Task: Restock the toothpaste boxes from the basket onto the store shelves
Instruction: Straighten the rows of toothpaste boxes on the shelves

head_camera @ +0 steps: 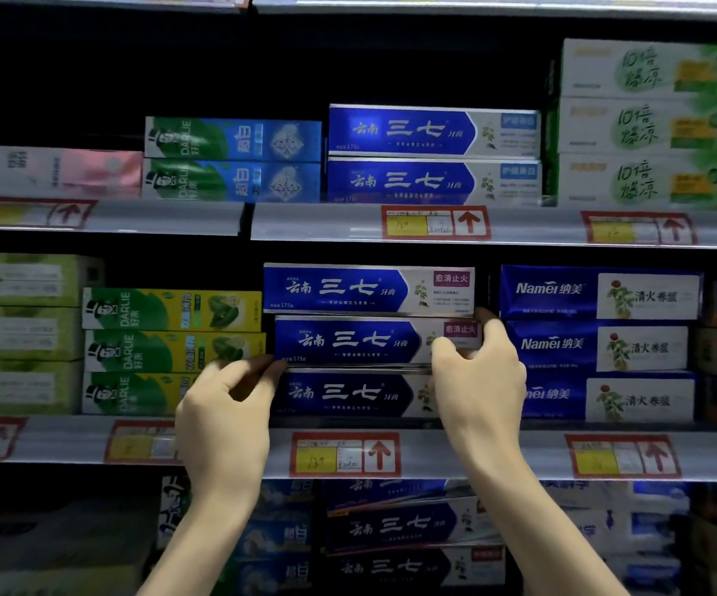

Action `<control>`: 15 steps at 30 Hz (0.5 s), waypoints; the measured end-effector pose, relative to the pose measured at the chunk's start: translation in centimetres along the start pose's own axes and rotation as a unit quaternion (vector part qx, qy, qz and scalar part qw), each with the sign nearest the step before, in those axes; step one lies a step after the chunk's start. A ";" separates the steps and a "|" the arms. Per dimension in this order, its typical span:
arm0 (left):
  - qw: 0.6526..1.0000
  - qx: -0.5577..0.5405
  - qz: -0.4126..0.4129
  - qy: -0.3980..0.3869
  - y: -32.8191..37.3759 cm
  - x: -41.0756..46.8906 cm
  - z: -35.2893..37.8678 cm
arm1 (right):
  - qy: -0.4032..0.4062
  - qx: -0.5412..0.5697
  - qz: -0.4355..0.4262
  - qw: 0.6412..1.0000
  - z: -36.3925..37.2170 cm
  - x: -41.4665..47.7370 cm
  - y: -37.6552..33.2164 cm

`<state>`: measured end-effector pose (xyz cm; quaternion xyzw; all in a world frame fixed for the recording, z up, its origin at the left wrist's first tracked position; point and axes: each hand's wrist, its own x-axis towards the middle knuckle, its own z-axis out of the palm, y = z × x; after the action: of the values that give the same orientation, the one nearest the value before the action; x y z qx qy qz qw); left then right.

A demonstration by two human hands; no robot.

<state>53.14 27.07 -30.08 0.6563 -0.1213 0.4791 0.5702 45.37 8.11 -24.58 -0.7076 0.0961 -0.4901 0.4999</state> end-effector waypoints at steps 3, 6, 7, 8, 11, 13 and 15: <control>1.000 -0.008 0.000 0.011 -0.2 -0.1 0.2 | -0.006 -0.022 -0.014 1.000 0.2 -0.2 0.1; 1.000 0.003 0.012 0.019 -0.4 -0.3 0.3 | -0.004 -0.117 -0.040 0.992 -0.3 -0.1 0.2; 1.000 0.012 0.019 0.018 -0.4 -0.3 0.3 | -0.005 -0.152 -0.048 0.987 -0.5 0.0 0.2; 0.999 0.024 0.026 0.018 -0.5 -0.3 0.3 | -0.010 -0.185 -0.055 0.981 -0.7 0.1 0.2; 0.997 0.060 0.043 0.016 -0.8 -0.2 0.1 | -0.035 -0.271 -0.070 0.959 -1.0 0.2 0.3; 0.996 0.076 0.051 0.015 -0.8 -0.2 0.0 | -0.034 -0.303 -0.078 0.949 -1.1 0.4 0.3; 0.994 0.085 0.061 0.017 -0.8 -0.1 0.0 | -0.031 -0.322 -0.085 0.943 -1.2 0.4 0.4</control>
<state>53.64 27.28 -30.70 0.6854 -0.1108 0.5326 0.4840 44.74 6.91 -24.64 -0.8509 0.1727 -0.4517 0.2051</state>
